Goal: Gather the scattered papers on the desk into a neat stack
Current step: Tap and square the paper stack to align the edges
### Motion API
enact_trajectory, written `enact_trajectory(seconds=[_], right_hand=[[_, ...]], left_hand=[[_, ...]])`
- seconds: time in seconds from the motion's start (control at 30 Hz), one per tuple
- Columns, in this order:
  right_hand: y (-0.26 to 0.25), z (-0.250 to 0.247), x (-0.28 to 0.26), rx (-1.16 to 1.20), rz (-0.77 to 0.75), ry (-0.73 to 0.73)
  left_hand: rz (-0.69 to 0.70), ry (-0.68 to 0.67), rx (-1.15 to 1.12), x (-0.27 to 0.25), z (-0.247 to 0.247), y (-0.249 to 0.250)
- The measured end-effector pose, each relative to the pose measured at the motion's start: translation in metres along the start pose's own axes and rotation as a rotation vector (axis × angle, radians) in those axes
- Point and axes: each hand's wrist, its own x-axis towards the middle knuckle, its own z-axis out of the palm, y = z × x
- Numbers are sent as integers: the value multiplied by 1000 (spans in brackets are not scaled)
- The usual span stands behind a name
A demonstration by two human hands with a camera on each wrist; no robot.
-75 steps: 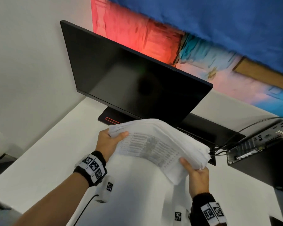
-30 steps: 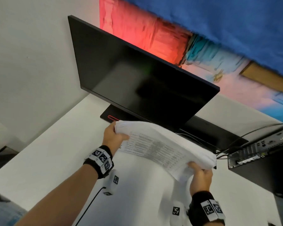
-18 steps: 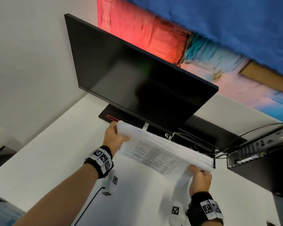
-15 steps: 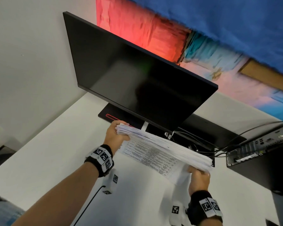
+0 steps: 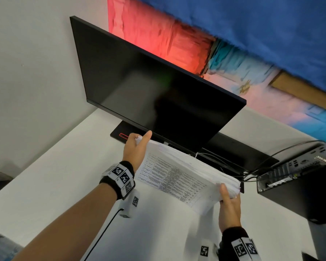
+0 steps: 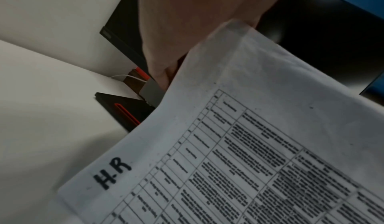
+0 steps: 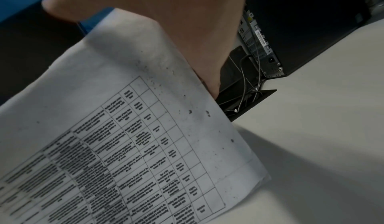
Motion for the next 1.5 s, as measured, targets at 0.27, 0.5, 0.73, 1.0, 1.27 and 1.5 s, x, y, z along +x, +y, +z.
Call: enact_trajectory(seconds=[0.27, 0.5, 0.73, 1.0, 1.27, 1.5], right_hand=[[-14, 8, 4, 211, 120, 123], [-10, 13, 18, 185, 154, 195], [-7, 5, 18, 107, 104, 111], [5, 6, 10, -152, 8, 27], [4, 22, 6, 19, -90, 126], [31, 28, 21, -29, 180, 70]], left_hand=[[19, -10, -1, 0, 4, 2], [33, 15, 30, -1, 5, 3], [72, -267, 210, -1, -9, -4], [-122, -202, 33, -5, -19, -27], [91, -77, -80, -19, -4, -22], [-30, -65, 39, -8, -11, -58]])
